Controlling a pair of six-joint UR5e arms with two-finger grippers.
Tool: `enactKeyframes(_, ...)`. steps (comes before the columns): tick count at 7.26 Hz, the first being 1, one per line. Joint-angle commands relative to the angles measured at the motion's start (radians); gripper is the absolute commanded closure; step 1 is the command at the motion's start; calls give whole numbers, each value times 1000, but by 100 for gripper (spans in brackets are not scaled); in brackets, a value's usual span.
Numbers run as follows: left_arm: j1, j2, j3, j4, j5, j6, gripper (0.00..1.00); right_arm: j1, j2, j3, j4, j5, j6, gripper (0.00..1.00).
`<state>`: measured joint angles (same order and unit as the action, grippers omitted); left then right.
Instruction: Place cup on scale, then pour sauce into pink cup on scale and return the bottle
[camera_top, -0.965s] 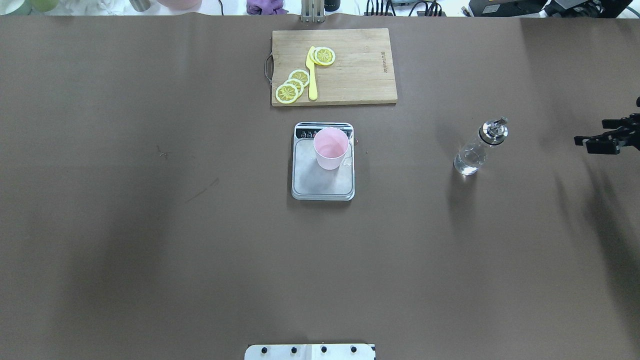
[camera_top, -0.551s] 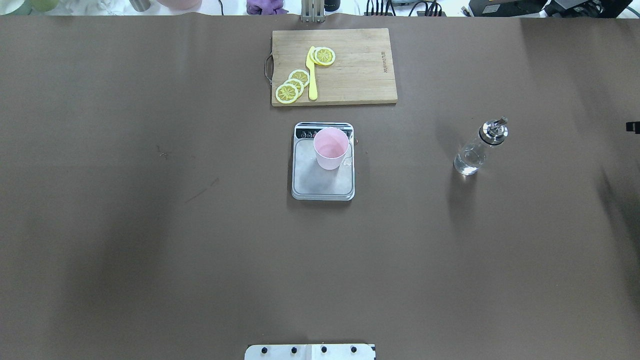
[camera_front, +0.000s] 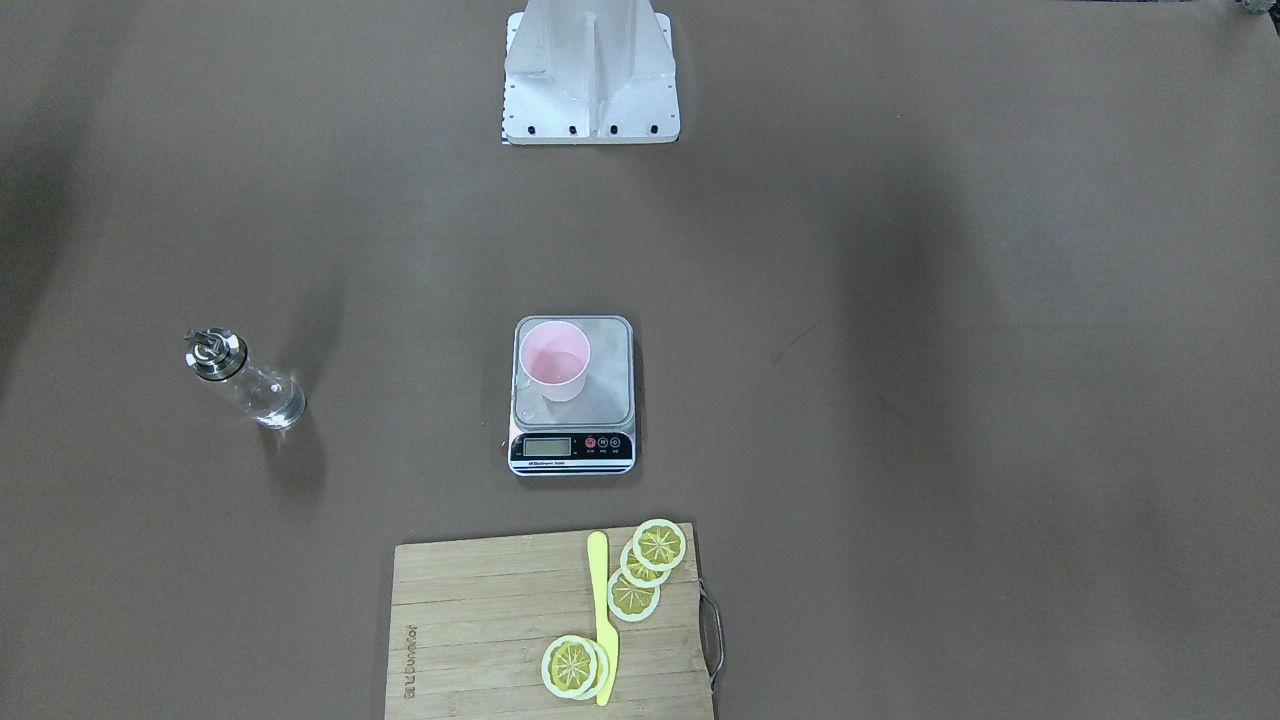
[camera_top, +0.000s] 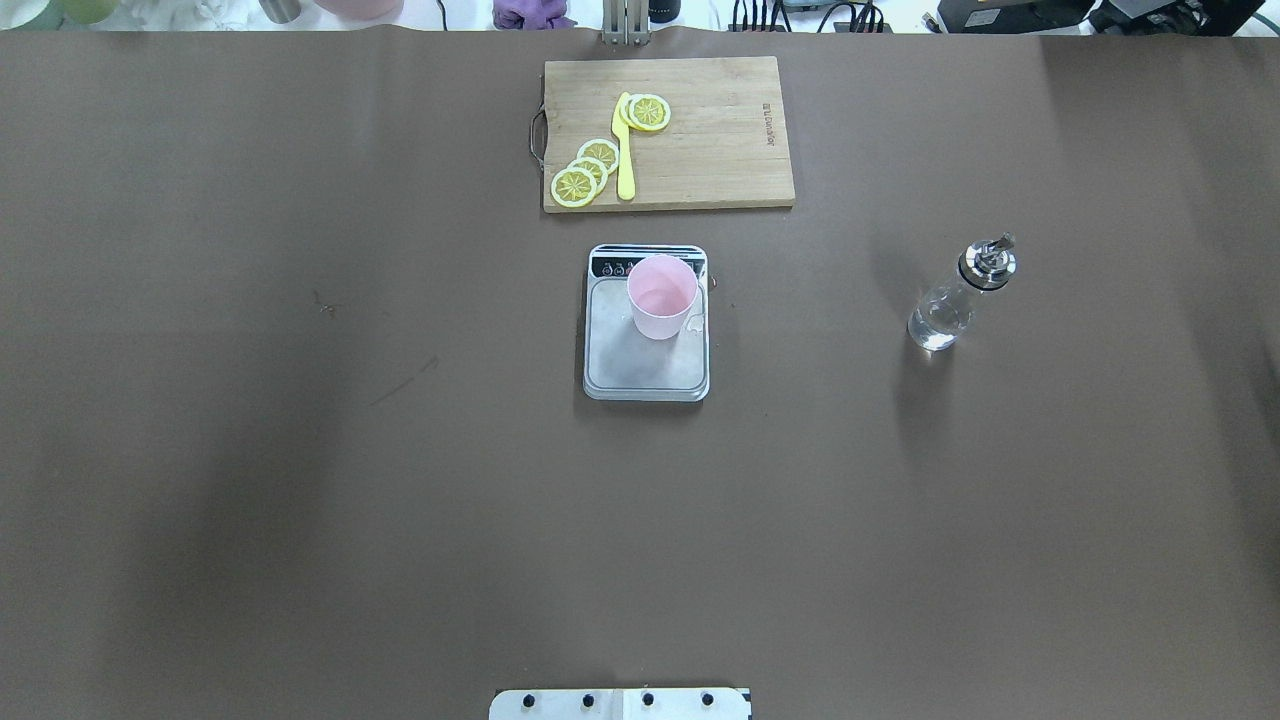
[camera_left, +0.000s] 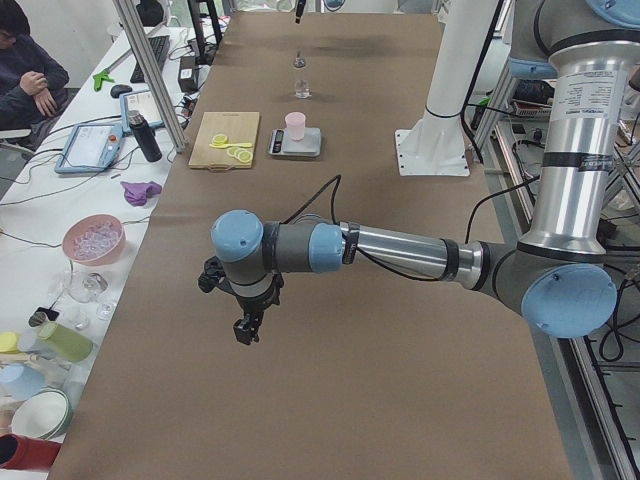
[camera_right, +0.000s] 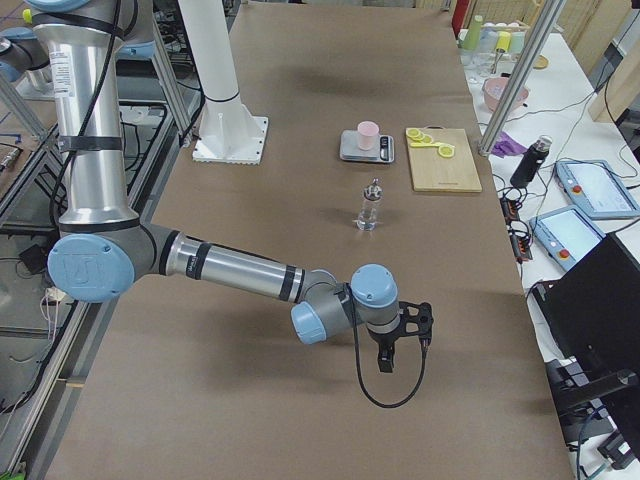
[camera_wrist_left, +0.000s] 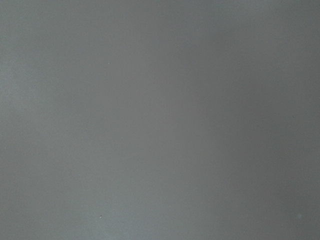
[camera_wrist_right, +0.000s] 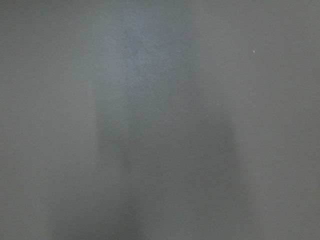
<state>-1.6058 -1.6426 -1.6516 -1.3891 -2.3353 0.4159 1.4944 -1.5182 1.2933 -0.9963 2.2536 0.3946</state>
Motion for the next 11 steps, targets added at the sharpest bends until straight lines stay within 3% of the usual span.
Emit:
enactKeyframes(1,1,-11,13,5,4,-3,2,65,26,87,-329,27,-176,0)
enactKeyframes(2,0,-11,12,8,2,-2,2,75,18,183,-514,34,-222,0)
enactKeyframes(3,1,-6,10,4,5,-2,2,72,-26,283,-627,9,-302,0)
enactKeyframes(4,1,1,6,-1,7,1,2,70,-77,317,-622,0,-313,0)
enactKeyframes(6,1,0,7,-5,7,1,2,70,-68,327,-608,4,-306,0)
enactKeyframes(9,3,-8,7,-2,19,1,2,70,-80,325,-396,32,-303,0)
enactKeyframes(11,10,-11,12,-30,48,0,2,70,-73,296,-375,32,-298,0)
